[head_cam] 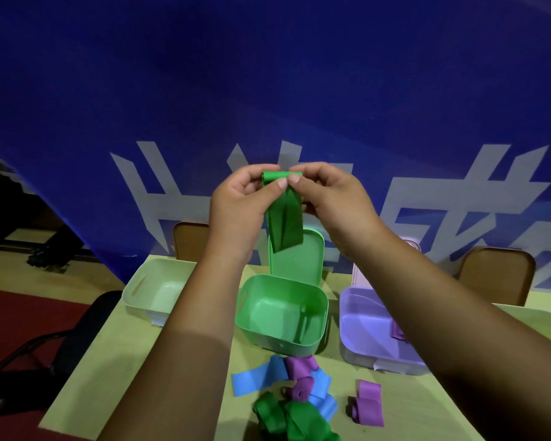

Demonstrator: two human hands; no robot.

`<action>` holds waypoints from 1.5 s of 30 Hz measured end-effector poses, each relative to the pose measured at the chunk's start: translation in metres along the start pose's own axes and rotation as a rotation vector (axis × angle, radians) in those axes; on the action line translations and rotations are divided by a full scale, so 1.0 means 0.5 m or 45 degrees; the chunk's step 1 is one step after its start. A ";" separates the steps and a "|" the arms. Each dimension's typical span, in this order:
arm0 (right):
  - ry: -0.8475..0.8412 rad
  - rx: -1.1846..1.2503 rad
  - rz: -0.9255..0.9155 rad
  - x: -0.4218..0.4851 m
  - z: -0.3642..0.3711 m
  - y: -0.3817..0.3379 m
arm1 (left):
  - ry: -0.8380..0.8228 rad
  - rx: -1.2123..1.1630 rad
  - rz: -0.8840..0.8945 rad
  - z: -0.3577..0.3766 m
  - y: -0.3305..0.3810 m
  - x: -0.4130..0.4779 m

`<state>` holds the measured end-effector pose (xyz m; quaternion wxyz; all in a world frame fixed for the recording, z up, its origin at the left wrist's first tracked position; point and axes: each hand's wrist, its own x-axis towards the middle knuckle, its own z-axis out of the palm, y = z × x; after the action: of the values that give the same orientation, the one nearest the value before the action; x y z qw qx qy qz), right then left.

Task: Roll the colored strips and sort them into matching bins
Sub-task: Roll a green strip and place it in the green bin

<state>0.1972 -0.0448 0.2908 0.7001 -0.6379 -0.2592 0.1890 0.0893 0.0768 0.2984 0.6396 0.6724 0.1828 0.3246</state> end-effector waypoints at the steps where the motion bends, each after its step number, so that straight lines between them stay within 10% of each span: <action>1: -0.001 0.016 0.002 -0.001 -0.001 -0.002 | -0.008 -0.019 -0.011 0.000 0.001 -0.001; 45: 0.078 0.127 0.059 -0.062 -0.012 0.033 | -0.051 -0.129 -0.249 -0.008 -0.024 -0.053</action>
<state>0.1773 -0.0659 0.2705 0.7341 -0.6136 -0.2130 0.1982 0.0695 0.0633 0.2813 0.7048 0.6245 0.2181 0.2561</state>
